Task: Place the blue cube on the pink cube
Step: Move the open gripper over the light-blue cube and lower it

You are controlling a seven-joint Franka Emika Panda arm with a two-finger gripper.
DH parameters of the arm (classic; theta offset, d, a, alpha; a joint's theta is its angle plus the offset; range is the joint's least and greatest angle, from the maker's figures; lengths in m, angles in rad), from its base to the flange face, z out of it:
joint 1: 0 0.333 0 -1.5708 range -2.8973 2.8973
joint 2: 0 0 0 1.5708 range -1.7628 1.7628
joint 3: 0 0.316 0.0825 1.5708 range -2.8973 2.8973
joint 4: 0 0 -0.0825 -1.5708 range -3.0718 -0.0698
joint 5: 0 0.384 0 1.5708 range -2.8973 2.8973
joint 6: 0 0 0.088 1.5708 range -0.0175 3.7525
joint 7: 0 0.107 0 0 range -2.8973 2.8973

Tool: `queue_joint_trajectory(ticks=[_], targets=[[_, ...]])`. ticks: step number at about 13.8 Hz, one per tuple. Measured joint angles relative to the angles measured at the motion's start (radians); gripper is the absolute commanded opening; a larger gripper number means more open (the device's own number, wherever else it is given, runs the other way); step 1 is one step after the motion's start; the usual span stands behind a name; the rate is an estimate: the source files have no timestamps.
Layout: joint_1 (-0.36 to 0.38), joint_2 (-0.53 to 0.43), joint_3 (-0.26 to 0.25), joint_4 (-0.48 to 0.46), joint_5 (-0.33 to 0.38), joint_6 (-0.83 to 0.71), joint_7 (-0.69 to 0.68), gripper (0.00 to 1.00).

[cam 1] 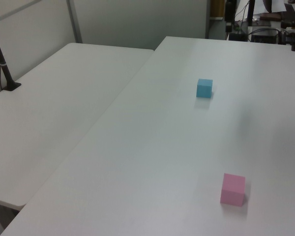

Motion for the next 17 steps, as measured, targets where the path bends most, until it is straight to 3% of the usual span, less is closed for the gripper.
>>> queue_joint_trajectory(ticks=[6,12,17], targets=[[-0.067,0.068,-0.004,-0.091,0.000,0.279,-0.049,1.00],[-0.068,0.180,-0.004,-0.188,-0.003,0.524,-0.053,1.00],[-0.065,0.194,-0.003,-0.273,-0.050,0.588,-0.055,1.00]])
